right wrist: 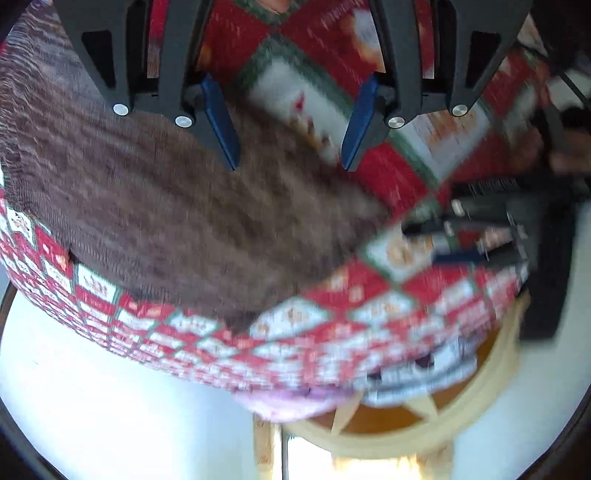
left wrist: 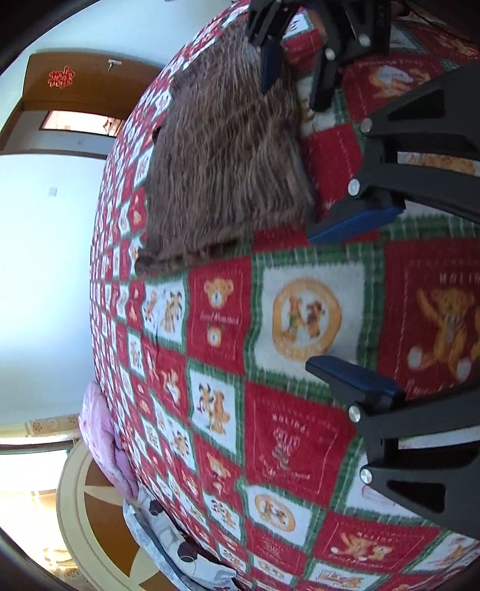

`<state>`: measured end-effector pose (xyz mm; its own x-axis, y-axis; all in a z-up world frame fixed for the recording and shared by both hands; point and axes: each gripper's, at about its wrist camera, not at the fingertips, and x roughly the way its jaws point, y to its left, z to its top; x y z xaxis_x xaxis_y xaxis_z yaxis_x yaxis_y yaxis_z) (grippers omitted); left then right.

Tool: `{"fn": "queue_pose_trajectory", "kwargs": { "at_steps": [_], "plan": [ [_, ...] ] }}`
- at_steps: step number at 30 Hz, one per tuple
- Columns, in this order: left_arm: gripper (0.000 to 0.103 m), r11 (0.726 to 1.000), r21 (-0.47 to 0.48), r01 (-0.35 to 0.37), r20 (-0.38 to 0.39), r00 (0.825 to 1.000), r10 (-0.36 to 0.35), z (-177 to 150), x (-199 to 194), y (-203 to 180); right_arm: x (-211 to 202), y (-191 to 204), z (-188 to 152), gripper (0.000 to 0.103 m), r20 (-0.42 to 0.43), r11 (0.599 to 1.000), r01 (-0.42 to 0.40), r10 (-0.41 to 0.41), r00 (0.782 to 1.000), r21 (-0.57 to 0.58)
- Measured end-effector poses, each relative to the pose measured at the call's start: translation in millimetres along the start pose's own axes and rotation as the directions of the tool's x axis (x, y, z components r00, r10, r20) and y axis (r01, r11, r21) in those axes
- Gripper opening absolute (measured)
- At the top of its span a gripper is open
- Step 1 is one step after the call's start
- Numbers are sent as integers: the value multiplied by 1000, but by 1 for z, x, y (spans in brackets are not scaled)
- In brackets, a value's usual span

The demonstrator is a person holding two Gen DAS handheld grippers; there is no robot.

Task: Fold small clothes

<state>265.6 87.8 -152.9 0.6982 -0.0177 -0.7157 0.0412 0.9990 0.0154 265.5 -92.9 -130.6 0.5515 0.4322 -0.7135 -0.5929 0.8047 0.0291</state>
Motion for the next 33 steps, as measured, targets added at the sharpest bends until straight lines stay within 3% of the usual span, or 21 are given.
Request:
{"fn": "queue_pose_trajectory", "kwargs": {
  "at_steps": [2, 5, 9, 20, 22, 28, 33],
  "plan": [
    [66, 1000, -12, -7, -3, 1000, 7, 5, 2, 4, 6, 2, 15, 59, 26, 998, 56, -56, 998, -3],
    [66, 1000, -19, -11, 6, 1000, 11, 10, 1, 8, 27, 7, 28, 59, -12, 995, 100, -100, 995, -13],
    [66, 1000, 5, -22, 13, 1000, 22, 15, 0, 10, 45, 20, 16, 59, -77, 1000, -12, 11, 997, -11],
    [66, 1000, 13, -7, -49, 999, 7, 26, 19, 21, 32, 46, -4, 59, -16, 993, 23, -24, 1000, -113],
    [74, 1000, 19, -11, -42, 999, 12, 33, 20, 23, 28, 48, -6, 59, 1, 993, 20, -20, 1000, -119],
    [79, 999, 25, -35, 17, 999, 35, 66, 27, 34, 23, 65, -10, 59, 53, 975, 113, -104, 993, -193],
    [80, 998, -22, 62, 15, 998, -62, 90, 48, 34, 34, 79, -4, 59, 65, 938, 206, -196, 978, -278]
  ]
}}
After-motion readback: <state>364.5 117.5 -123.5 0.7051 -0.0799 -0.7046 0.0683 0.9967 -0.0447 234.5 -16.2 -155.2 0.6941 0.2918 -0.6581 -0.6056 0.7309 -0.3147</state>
